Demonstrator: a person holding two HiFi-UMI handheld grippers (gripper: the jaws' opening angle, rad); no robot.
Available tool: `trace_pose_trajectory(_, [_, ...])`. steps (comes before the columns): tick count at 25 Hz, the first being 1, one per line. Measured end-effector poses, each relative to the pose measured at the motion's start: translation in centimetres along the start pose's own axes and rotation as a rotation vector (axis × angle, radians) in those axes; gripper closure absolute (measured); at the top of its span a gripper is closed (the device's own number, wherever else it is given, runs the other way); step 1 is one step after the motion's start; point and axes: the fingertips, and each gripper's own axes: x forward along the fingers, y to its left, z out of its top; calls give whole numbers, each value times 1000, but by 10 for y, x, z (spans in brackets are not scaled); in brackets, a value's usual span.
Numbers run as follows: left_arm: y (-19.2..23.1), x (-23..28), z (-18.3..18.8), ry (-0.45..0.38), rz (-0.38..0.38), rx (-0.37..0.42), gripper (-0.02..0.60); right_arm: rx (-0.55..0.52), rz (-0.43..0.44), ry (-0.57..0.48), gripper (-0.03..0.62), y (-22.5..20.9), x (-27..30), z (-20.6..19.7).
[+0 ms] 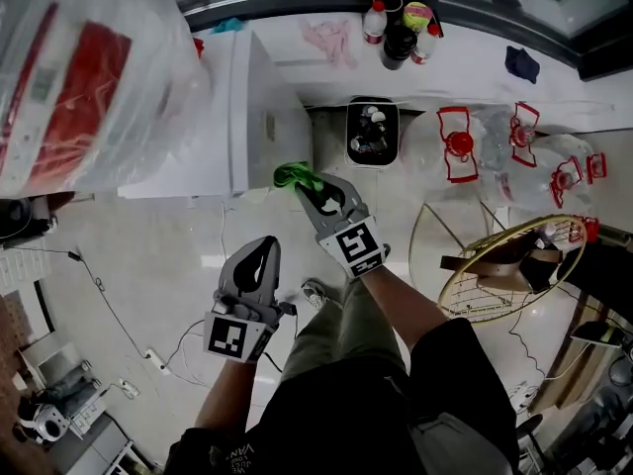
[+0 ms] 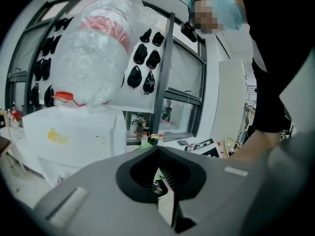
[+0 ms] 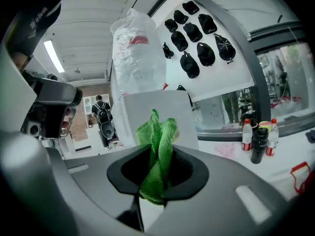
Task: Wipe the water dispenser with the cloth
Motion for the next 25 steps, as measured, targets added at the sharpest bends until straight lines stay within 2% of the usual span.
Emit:
trace_pose_trajectory(5, [2,-9,-4,11,-1,3,580,25,43,6,514,18,13,-10])
trace_pose_trajectory(9, [11,-9,-10,27,17,-10,580,41,38,33,514,13,33,-14])
trace_pose_trajectory(17, [23,12,-12,25,15,-33,580,14,-1,90,514,-39,78,-11])
trace_pose_trajectory(25, [33,41,-10,25,21,-60,580,1,-65,66,514,-108,136,14])
